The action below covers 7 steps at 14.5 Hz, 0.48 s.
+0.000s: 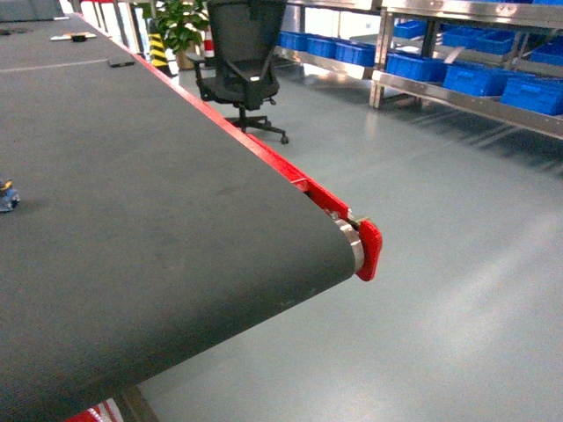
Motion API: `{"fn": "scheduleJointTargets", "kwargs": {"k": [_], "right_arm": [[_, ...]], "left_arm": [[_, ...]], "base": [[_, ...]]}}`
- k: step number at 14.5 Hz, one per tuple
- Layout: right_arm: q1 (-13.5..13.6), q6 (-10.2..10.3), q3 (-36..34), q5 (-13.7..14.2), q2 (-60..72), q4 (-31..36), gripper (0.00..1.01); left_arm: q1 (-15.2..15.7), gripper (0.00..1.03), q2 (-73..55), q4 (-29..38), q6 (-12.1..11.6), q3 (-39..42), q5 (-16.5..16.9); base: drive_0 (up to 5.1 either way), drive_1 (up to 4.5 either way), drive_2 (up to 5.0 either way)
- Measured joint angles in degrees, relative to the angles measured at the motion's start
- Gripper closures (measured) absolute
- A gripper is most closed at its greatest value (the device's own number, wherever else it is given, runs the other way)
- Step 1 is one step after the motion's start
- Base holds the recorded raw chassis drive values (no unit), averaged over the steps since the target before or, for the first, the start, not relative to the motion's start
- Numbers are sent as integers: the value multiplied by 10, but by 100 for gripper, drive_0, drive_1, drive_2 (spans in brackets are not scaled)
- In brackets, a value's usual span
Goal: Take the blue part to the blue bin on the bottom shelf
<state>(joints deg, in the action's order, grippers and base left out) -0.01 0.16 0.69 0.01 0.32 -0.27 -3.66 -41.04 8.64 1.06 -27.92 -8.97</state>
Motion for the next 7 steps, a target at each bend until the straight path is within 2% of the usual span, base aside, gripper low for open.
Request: {"fn": "scheduleJointTargets", "kwargs": {"k": [7], "right_arm": [[0, 0, 0, 0, 0, 0, 3]], "left_arm": [[0, 60, 0, 0, 0, 0, 0]], "base": [[-163, -163, -163]]}}
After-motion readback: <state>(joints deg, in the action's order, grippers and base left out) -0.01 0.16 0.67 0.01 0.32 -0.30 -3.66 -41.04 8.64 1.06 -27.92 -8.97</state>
